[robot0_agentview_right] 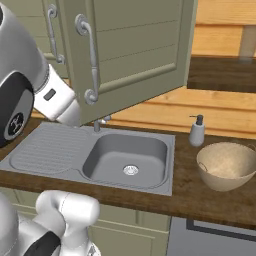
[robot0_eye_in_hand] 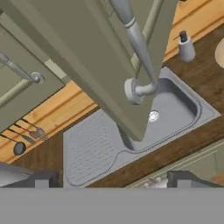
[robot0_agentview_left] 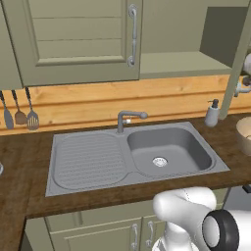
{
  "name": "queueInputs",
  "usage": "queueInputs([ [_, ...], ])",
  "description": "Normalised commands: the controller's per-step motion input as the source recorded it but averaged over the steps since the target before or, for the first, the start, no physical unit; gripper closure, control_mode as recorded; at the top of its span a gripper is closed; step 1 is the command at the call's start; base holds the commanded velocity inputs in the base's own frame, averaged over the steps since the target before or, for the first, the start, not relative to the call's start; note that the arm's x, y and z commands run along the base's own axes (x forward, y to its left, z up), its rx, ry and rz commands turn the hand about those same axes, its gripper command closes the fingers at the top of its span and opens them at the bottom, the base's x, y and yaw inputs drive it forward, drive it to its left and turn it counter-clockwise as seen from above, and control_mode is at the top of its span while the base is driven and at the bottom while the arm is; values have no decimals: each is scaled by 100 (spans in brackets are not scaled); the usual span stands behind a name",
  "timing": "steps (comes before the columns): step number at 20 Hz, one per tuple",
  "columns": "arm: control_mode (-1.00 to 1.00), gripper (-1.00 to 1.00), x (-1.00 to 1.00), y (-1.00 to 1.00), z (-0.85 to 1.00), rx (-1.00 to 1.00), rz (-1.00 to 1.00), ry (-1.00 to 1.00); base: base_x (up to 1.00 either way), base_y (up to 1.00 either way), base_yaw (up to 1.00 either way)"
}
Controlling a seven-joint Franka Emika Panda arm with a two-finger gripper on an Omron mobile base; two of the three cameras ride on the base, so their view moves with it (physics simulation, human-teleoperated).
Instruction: Open the cabinet, pick up the bread from the cabinet and place it in the basket. Then move the basket to the dining counter.
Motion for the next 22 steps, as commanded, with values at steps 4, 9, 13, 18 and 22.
queueInputs([
  [4, -100, -100, 85, 60, -52, 31, -31, 0, 0, 0, 0],
  [9, -100, -100, 83, 83, -41, 38, -43, -14, 0, 0, 0],
  [13, -100, -100, 100, 39, -15, 30, -37, -10, 0, 0, 0],
  [18, -100, -100, 97, 13, -2, 14, -42, -17, 0, 0, 0],
  [22, -100, -100, 52, -38, 5, 8, -53, -2, 0, 0, 0],
])
